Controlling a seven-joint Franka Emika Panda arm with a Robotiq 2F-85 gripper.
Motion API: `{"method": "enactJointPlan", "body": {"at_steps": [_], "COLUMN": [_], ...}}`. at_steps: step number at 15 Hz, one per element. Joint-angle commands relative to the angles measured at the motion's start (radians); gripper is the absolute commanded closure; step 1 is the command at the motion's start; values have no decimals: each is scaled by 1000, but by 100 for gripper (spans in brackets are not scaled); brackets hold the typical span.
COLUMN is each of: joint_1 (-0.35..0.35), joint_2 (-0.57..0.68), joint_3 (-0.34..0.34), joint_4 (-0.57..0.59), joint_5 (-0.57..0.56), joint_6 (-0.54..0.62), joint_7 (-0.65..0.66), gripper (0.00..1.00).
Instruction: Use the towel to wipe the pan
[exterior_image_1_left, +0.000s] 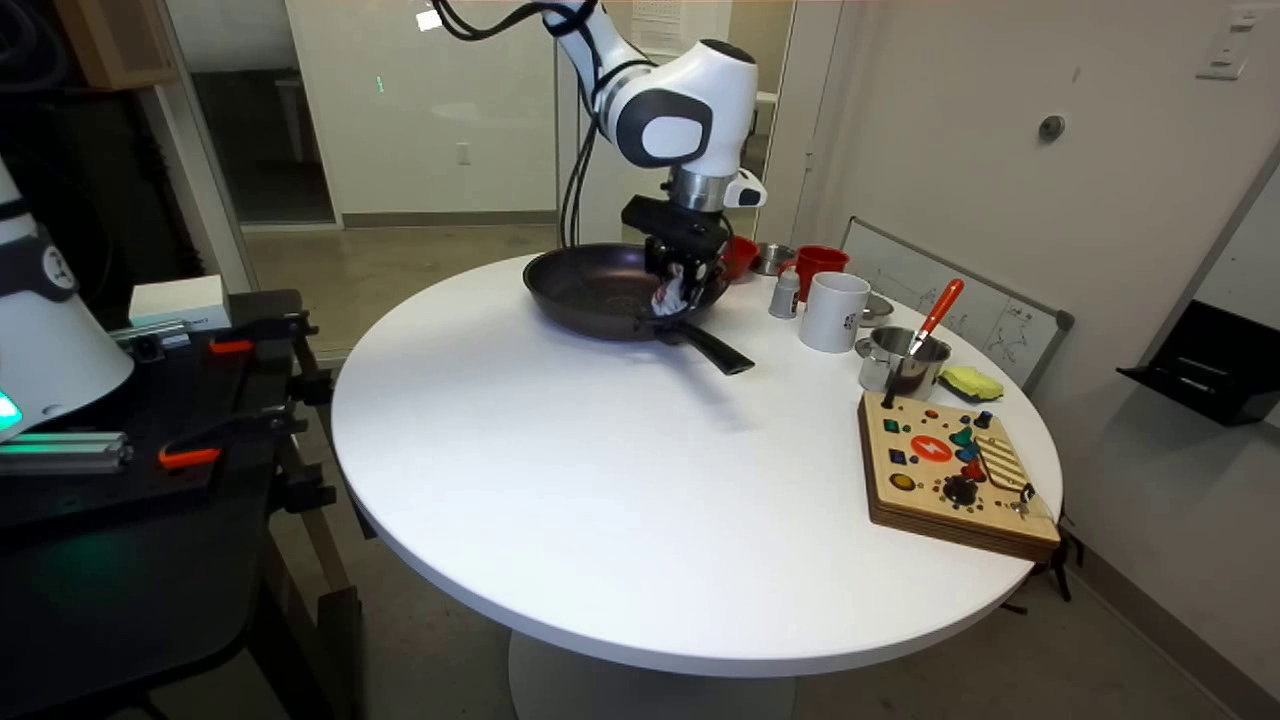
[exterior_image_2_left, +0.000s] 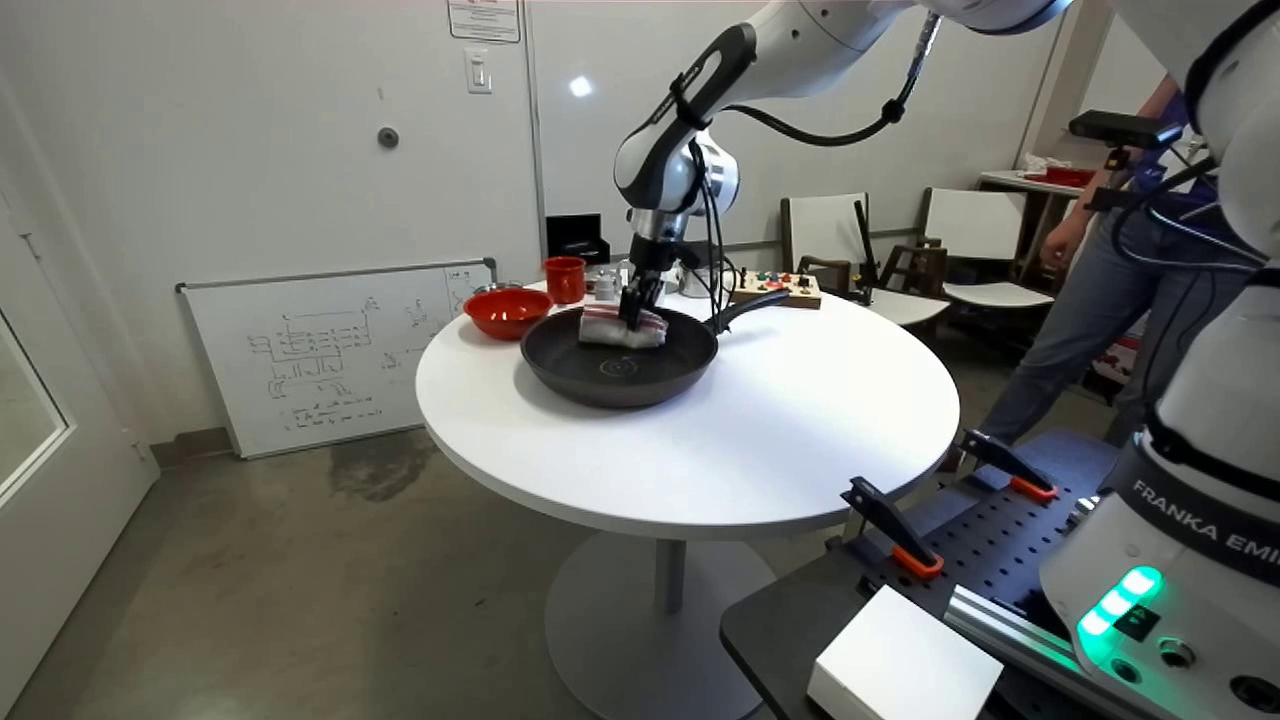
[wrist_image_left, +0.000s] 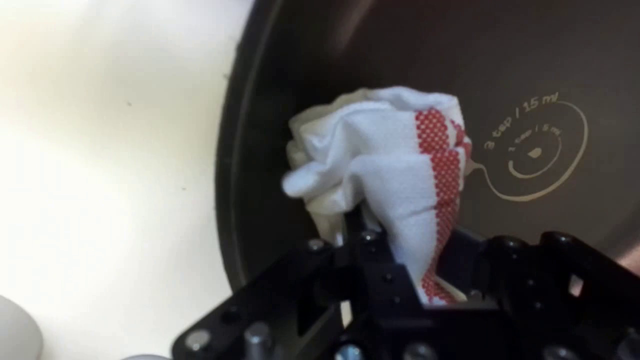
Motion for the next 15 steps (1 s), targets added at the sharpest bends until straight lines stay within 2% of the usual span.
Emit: {"method": "enactJointPlan", "body": {"at_steps": [1,8,15], "joint_1": [21,8,2], "joint_2": [8,-34,-167], "joint_3": [-60,-87,-117], "joint_4": [26,-34,-208], "joint_5": [-41,-55,-61], "joint_6": [-50,-47,27], "joint_7": [40,49,75], "gripper": [94,94,95]}}
